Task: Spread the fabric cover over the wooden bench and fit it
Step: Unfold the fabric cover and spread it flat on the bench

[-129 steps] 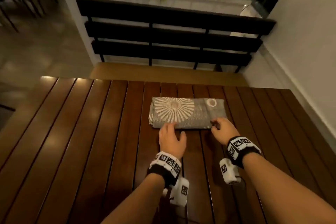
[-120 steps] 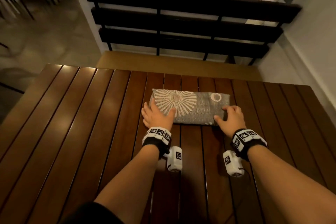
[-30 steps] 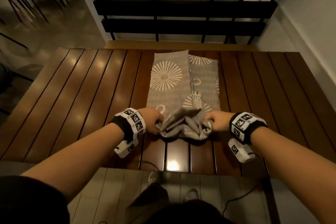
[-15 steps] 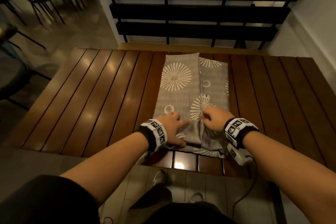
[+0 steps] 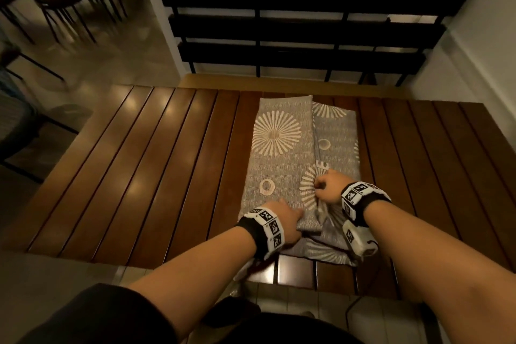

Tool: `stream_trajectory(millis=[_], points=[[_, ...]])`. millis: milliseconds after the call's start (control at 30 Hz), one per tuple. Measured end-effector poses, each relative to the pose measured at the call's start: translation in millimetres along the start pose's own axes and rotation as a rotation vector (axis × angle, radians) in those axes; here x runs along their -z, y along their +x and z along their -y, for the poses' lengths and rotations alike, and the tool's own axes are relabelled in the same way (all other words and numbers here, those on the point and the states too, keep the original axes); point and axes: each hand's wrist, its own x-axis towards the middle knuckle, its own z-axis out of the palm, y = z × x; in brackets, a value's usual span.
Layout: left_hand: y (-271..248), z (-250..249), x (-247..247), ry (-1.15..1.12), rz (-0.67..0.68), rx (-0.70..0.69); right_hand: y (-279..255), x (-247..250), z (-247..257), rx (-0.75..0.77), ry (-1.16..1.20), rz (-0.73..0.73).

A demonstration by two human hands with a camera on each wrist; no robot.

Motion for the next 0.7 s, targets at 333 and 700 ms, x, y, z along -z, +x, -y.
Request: stream_trajectory(millis=[333, 700], points=[[11, 75, 28, -0.704, -0.045, 0.06, 43, 52, -1, -0.185, 0.093, 0.009], [14, 85, 25, -0.924, -0.03, 0.211, 96, 72, -9, -0.232, 0.441, 0.046]])
